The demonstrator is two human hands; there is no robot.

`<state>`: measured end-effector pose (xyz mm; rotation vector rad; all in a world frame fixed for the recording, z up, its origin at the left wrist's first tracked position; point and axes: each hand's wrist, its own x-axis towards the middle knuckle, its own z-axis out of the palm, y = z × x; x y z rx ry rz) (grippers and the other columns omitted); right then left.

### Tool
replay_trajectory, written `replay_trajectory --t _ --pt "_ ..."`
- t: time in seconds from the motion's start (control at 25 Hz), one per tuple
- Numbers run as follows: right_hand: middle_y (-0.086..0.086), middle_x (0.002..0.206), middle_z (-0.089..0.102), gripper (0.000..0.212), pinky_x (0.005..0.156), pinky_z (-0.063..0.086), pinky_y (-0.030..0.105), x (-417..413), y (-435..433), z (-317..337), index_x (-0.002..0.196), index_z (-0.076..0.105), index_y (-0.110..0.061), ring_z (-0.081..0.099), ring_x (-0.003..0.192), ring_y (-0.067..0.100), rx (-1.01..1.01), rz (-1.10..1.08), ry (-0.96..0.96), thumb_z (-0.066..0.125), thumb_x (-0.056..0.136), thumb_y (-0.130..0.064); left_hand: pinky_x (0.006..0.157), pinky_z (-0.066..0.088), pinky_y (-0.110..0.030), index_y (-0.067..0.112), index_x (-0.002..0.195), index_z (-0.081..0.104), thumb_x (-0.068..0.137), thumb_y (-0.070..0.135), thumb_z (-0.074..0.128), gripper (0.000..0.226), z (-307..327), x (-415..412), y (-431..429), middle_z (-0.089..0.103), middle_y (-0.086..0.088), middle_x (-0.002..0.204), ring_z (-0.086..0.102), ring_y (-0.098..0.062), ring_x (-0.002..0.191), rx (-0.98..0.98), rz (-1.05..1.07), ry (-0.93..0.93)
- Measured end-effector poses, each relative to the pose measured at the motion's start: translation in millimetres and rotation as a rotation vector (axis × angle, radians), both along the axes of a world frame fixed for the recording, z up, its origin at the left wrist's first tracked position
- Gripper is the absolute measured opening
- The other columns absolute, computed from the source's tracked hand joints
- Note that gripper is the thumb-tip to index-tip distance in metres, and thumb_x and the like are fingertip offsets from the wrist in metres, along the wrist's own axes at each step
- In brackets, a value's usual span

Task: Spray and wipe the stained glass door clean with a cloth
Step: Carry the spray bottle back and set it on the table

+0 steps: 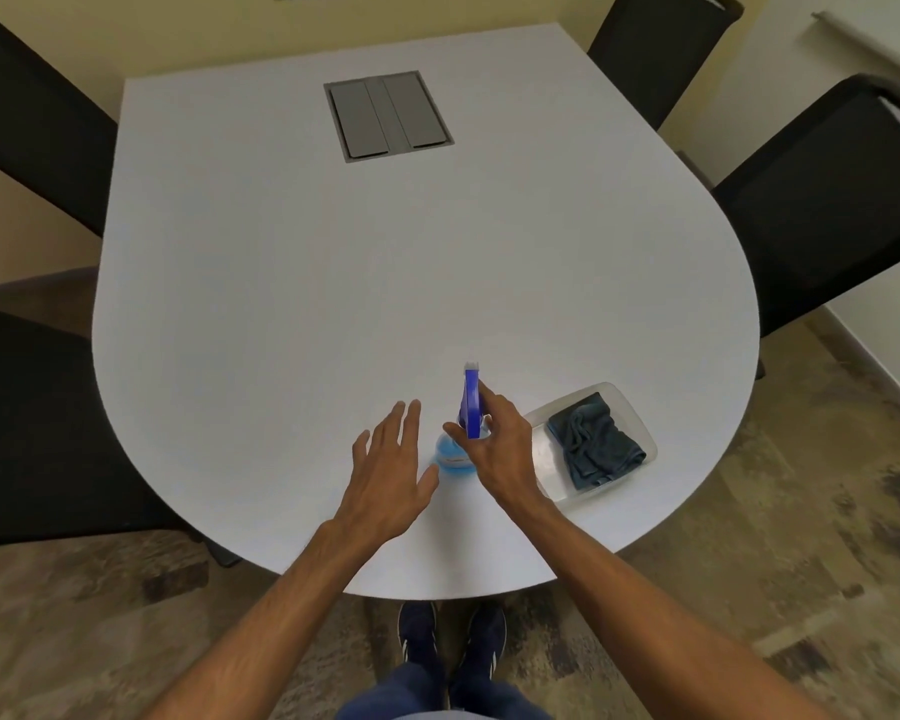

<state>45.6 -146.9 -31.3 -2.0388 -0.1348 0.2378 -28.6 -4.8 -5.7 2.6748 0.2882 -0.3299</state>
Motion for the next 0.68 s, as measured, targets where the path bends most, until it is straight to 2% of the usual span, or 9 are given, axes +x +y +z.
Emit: replay_trajectory --t 0.16,0.24,0.4,0.56,0.68 --pt "0.009 0.142 0.058 0.073 0.098 0.048 0.026 2.4 1.6 -4.6 0.150 0.043 -0.014 0.054 0.115 0.013 -0.014 0.005 0.021 0.079 0.087 -0.028 0.126 0.008 -0.045 0.021 0.159 -0.003 0.100 0.049 0.045 0.081 -4.6 0.9 0.6 0.002 -0.005 0.169 0.009 -0.024 0.156 -0.021 -0.020 0.009" --pt "0.008 0.147 0.054 0.078 0.098 0.045 0.024 1.9 1.4 -7.9 0.154 0.037 -0.016 0.056 0.125 0.020 -0.019 0.020 0.027 0.078 0.088 -0.030 0.126 0.009 -0.046 0.021 0.159 -0.002 0.100 0.049 0.045 0.081 -5.6 -0.3 0.3 0.002 -0.006 0.169 0.010 -0.025 0.156 -0.031 -0.022 0.008" --pt "0.010 0.150 0.051 0.091 0.101 0.048 0.034 1.5 -0.2 -7.8 0.158 0.025 -0.019 0.055 0.130 0.029 -0.039 0.041 0.064 0.078 0.087 -0.037 0.127 0.010 -0.045 0.021 0.159 -0.003 0.100 0.050 0.044 0.081 -8.6 -3.9 -0.4 -0.001 -0.004 0.169 0.008 -0.023 0.156 -0.032 -0.058 0.017" --pt "0.006 0.157 0.042 0.104 0.109 0.046 0.044 -4.3 -12.8 -5.1 0.160 0.014 -0.025 0.047 0.138 0.026 -0.082 0.072 0.077 0.078 0.082 -0.049 0.127 0.011 -0.043 0.020 0.159 0.002 0.101 0.050 0.042 0.077 -13.7 -15.0 -5.0 0.006 -0.004 0.169 0.013 -0.023 0.155 -0.004 -0.060 0.015" --pt "0.004 0.157 0.039 0.098 0.110 0.042 0.041 -11.4 -41.8 -10.7 0.160 0.016 -0.026 0.042 0.140 0.020 -0.185 0.062 0.037 0.069 0.084 -0.056 0.124 0.019 -0.039 0.019 0.159 0.010 0.101 0.046 0.042 0.071 -15.3 -22.2 -21.6 0.018 -0.004 0.167 0.024 -0.023 0.152 -0.032 -0.052 0.012"
